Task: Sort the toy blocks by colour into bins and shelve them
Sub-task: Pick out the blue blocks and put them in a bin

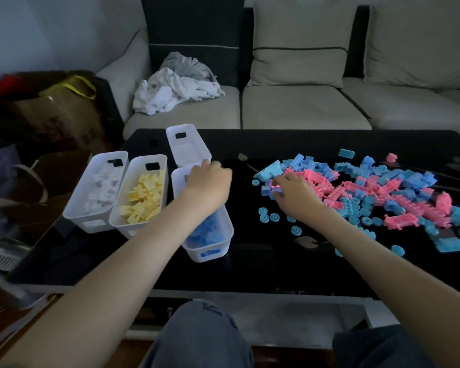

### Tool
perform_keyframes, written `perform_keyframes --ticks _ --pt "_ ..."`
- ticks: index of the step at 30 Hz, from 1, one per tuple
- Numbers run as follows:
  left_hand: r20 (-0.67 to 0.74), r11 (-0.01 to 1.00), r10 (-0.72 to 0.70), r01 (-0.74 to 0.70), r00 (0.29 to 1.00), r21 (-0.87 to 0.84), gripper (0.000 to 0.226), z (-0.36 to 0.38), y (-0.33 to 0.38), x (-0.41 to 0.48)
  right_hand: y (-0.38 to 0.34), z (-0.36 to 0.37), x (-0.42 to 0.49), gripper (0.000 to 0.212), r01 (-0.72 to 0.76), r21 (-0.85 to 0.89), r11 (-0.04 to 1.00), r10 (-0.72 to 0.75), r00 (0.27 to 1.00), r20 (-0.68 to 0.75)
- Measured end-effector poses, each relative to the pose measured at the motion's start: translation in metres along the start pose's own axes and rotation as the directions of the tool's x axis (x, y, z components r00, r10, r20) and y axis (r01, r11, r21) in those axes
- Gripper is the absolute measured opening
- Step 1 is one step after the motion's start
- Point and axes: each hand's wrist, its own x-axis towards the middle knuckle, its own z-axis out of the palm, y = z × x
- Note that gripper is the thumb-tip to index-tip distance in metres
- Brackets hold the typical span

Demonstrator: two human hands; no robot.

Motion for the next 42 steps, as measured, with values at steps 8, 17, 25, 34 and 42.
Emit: perform_keyframes --ticks 8,17,25,34,42 --pt "0.239 0.945 0.247 -0.179 0.939 -0.274 0.035 0.023 0.057 0.079 0.038 0.016 0.012 0.046 0.179 -0.205 0.962 -0.153 0.979 0.135" --pt "0.224 0.928 0.256 -0.174 0.940 -0.330 0.025 0.047 0.070 0.111 0.050 0.010 0.012 0.026 0.249 -0.103 0.963 -0.233 0.961 0.147" --pt "0.176 0.920 0.227 -0.151 0.958 -0.362 0.011 0.044 0.064 0.104 0.049 -0.004 0.004 0.028 0.145 -0.026 0.989 -0.133 0.954 0.268" --pt "-0.052 0.978 0.156 -0.161 0.986 -0.129 0.022 0.046 0.071 0.108 0.049 -0.004 -0.006 0.029 0.234 -0.207 0.950 -0.199 0.964 0.174" --pt "0.135 0.998 0.060 -0.058 0.989 -0.020 0.031 0.050 0.095 0.122 0.043 -0.010 -0.006 0.033 0.277 -0.215 0.937 -0.235 0.951 0.200"
